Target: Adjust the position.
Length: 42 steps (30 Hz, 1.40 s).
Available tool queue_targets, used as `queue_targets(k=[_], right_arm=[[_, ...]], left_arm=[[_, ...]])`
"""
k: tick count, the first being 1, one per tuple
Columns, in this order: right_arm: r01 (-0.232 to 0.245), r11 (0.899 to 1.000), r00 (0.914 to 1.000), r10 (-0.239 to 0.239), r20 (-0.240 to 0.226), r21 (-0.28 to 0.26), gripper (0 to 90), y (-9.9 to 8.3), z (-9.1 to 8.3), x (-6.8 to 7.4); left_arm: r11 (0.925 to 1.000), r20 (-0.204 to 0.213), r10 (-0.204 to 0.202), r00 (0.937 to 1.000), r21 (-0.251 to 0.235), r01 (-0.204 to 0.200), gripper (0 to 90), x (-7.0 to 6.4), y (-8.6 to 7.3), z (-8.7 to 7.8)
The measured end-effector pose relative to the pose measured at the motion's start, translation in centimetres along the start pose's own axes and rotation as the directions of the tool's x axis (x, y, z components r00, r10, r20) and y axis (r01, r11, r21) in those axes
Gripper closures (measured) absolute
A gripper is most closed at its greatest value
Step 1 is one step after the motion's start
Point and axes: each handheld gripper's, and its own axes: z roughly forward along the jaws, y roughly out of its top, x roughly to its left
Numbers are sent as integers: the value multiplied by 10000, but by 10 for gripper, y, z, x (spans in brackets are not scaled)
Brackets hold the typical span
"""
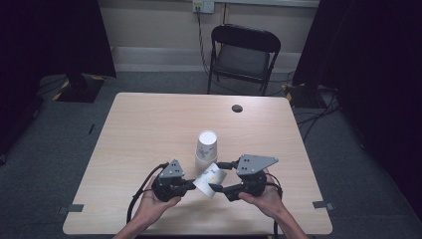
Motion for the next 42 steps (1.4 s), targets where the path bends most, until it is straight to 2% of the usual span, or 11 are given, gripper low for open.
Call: queue_targets(k=[4,7,13,16,22,28,32,34,38,39,42], right_arm=[[539,9973,9984,-530,-186,499,288,-1,7,3],[945,9918,9953,-924,-278,863,215,-1,9,7],[1694,9778,9855,-1668,-314,1235,182,-4,10,9],[2061,9657,9785,-2051,-224,1580,188,-5,11,9],[2333,9555,9719,-2350,-127,1806,192,-6,16,10],[2601,9431,9652,-2598,-294,2072,168,-6,20,12],[2918,9302,9557,-2927,-301,2228,157,-5,22,14],[3152,9189,9479,-3172,-308,2373,157,-6,23,14],[3381,9031,9390,-3425,-311,2647,158,-8,24,14],[3376,9010,9386,-3442,-247,2723,154,-8,25,14],[3286,9045,9418,-3355,-222,2717,147,-9,25,14]], left_arm=[[9997,124,-83,9999,226,80,881,0,0,0],[9995,210,-28,9998,330,21,881,0,0,1],[9979,338,126,9993,623,-147,881,-1,3,1],[9980,333,47,9994,624,-68,883,0,4,1],[9983,428,-59,9991,588,34,885,2,4,1],[9986,528,-201,9984,505,174,887,4,4,0],[9984,584,-207,9981,543,175,887,5,5,-1],[9984,610,-218,9979,527,186,888,5,5,-2],[9989,525,-243,9983,414,221,888,5,5,-2],[9988,539,-269,9982,414,247,888,5,5,-2],[9988,532,-395,9978,311,379,888,6,5,-2]])
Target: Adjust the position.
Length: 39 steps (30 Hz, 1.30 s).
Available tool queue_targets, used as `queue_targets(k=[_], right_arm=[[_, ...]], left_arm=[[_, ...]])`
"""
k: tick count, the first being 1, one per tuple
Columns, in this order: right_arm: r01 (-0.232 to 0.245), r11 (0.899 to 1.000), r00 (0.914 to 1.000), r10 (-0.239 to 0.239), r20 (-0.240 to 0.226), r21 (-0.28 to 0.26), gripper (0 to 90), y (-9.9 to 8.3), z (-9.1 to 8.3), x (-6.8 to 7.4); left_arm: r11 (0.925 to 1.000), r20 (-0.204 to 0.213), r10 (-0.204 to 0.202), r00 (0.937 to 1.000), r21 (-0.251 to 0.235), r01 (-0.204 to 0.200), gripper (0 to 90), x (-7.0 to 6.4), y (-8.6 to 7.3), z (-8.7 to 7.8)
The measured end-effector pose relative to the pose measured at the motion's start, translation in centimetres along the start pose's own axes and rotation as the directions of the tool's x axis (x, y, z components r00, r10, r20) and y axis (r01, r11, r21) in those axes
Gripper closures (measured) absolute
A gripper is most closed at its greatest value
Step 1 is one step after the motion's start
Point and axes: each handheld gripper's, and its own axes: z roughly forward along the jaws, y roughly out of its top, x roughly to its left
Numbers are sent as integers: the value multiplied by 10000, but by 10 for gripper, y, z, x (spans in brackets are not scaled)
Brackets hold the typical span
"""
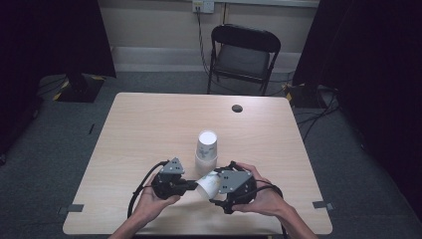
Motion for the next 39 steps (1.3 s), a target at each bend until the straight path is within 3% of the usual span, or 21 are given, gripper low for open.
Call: queue_targets(k=[6,11,16,24,30,34,39], right_arm=[[45,10000,10000,-45,13,-82,146,-1,0,-1],[54,9999,10000,-53,70,-163,154,-1,-5,-4],[118,9999,9998,-119,147,23,157,-1,-7,-8],[607,9971,9978,-619,243,460,143,0,-5,-4],[1176,9903,9912,-1216,521,745,142,5,-1,0],[1797,9768,9807,-1871,562,1166,142,9,3,4],[2107,9663,9722,-2230,719,1476,143,11,10,6]], left_arm=[[10000,71,61,10000,-16,-61,889,1,1,-2],[9999,400,163,9991,9,-163,888,4,1,-6],[9997,447,207,9988,88,-211,888,2,1,-6],[9995,483,257,9985,149,-264,887,6,5,-11],[9996,565,144,9983,223,-157,887,10,11,-10],[9996,531,166,9985,228,-178,886,10,14,-10],[9995,387,187,9991,234,-196,885,8,19,-12]])
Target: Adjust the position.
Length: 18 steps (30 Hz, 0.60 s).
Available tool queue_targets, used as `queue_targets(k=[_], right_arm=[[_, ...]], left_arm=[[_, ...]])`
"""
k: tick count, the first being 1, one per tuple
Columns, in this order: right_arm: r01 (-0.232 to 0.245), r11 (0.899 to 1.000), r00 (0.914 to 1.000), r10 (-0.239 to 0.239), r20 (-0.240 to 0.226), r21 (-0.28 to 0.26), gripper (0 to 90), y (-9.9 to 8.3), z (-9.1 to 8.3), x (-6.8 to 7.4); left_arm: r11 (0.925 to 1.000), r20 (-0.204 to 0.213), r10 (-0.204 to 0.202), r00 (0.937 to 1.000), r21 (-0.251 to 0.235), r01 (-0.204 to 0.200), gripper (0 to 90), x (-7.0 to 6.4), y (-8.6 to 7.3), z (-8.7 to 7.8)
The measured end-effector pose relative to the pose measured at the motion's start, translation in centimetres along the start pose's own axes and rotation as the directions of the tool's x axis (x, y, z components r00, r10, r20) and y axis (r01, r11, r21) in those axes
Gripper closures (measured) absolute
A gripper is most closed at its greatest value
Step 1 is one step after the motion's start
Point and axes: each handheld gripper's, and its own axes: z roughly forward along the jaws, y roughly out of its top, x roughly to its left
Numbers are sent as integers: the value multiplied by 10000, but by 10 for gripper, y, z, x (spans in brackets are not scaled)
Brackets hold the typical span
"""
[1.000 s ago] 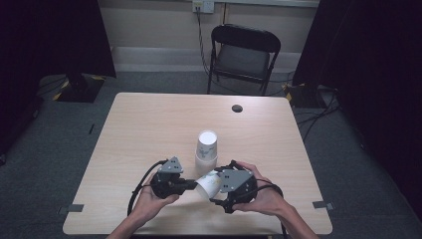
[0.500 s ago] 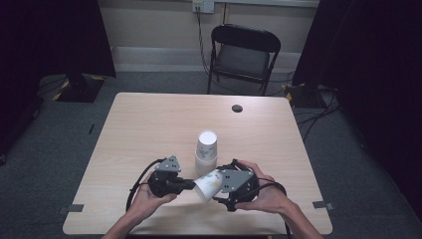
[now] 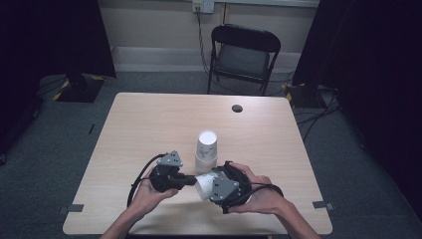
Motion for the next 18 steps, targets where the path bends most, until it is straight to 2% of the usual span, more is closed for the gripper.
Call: queue_targets(k=[7,11,14,18], right_arm=[[3,9998,9998,-6,191,184,171,2,4,1],[375,9985,9982,-393,457,395,204,2,8,3],[603,9963,9960,-641,630,606,213,3,10,6],[1013,9908,9904,-1089,846,895,225,6,14,11]], left_arm=[[9991,-199,-415,9989,-43,414,882,-1,4,0],[9986,-245,-520,9983,32,520,880,-1,6,1],[9984,-359,-389,9986,389,403,881,-1,8,3],[9982,-376,-457,9982,379,471,881,-2,9,4]])
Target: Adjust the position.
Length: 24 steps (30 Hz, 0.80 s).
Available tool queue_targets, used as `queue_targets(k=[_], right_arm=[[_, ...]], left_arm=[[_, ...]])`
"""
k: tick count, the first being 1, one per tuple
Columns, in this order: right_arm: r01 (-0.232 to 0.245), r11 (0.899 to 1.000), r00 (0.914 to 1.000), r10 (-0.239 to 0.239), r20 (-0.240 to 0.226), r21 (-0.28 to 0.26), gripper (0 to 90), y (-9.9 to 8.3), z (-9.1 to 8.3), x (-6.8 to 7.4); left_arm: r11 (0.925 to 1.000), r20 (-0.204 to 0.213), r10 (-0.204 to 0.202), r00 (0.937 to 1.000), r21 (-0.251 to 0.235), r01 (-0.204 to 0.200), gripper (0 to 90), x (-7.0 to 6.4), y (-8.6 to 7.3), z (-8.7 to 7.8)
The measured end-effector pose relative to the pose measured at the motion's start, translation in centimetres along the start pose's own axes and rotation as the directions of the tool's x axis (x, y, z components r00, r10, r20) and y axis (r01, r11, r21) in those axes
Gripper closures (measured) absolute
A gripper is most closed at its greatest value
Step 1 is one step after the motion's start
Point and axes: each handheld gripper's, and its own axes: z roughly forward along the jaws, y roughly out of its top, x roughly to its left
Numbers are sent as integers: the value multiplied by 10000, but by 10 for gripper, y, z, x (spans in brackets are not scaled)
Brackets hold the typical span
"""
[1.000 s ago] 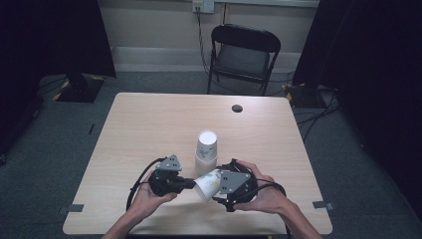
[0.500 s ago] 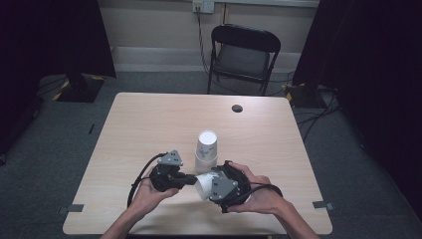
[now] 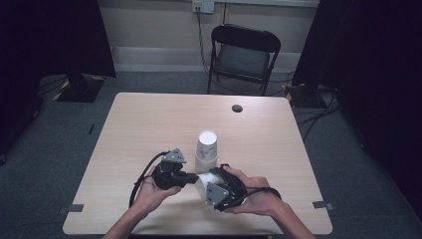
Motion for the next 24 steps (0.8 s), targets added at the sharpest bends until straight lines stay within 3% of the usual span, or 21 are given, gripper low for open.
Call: queue_targets(k=[7,11,15,17,19,23,24], right_arm=[[51,10000,9998,-51,214,-11,254,4,2,2],[-346,9984,9990,359,269,-446,277,0,-1,-2],[-1113,9897,9936,1127,108,-904,284,-5,-3,-6],[-1606,9797,9869,1613,-40,-1203,285,-8,-4,-9],[-2408,9582,9705,2399,-252,-1543,284,-10,-5,-10],[-3421,9183,9397,3339,-744,-1994,282,-18,-5,-17],[-3550,9130,9348,3452,-835,-2011,279,-19,-5,-17]], left_arm=[[9998,-151,-110,9998,-160,107,873,0,1,-2],[9981,-105,-311,9995,-527,305,856,2,1,-5],[9952,-118,-453,9989,-878,441,819,2,2,-7],[9945,-147,-448,9989,-959,432,779,2,2,-7],[9924,-202,-561,9982,-1108,536,762,1,2,-7],[9869,-135,-516,9986,-1539,489,854,0,5,-11],[9870,-101,-491,9987,-1536,469,863,0,6,-12]])
